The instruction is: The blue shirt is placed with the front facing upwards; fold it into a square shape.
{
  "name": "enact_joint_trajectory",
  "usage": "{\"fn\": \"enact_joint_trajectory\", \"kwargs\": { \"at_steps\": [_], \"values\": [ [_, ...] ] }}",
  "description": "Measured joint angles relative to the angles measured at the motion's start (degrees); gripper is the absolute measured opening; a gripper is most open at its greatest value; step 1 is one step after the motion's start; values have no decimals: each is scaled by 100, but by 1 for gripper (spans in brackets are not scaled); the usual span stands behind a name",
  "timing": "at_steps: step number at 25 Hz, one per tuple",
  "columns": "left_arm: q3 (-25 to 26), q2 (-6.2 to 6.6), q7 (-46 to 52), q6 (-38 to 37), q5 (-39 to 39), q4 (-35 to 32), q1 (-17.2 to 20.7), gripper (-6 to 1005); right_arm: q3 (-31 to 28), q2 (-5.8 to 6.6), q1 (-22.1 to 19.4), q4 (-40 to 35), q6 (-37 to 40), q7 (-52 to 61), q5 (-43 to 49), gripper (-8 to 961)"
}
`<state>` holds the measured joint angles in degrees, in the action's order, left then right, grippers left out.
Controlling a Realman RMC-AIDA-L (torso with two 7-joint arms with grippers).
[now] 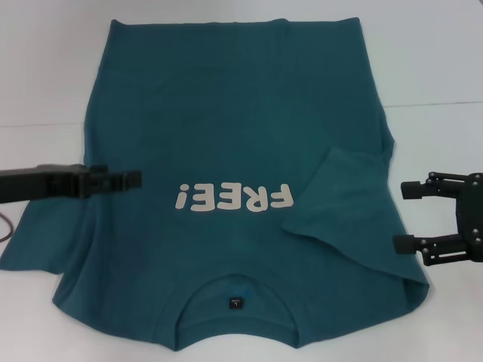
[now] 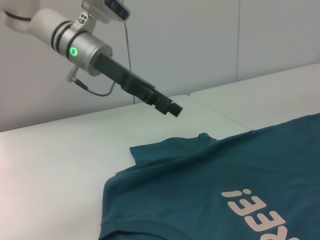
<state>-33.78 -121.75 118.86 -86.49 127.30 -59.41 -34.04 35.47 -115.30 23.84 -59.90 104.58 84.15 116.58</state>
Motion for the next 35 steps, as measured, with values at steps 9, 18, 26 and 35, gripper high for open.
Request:
{"fn": "enact_joint_trajectory", "kwargs": {
  "at_steps": [9,18,26,35],
  "values": [
    [5,112,1161,-429,1299,-815,-116,885,27,-49,85,33,-96,33,17,947],
    [-14,127,1964,-108,2343,-1092,-169,886,32,-25,229,444,-226,-13,28,947],
    [0,80,2620,163,2906,-1092,-99,886,74,-79,295,477,-389,-24,63,947],
    [25,0,2892,480,2964,-1033,88,886,74,-146,337,595,-522,-24,87,947]
  ]
}}
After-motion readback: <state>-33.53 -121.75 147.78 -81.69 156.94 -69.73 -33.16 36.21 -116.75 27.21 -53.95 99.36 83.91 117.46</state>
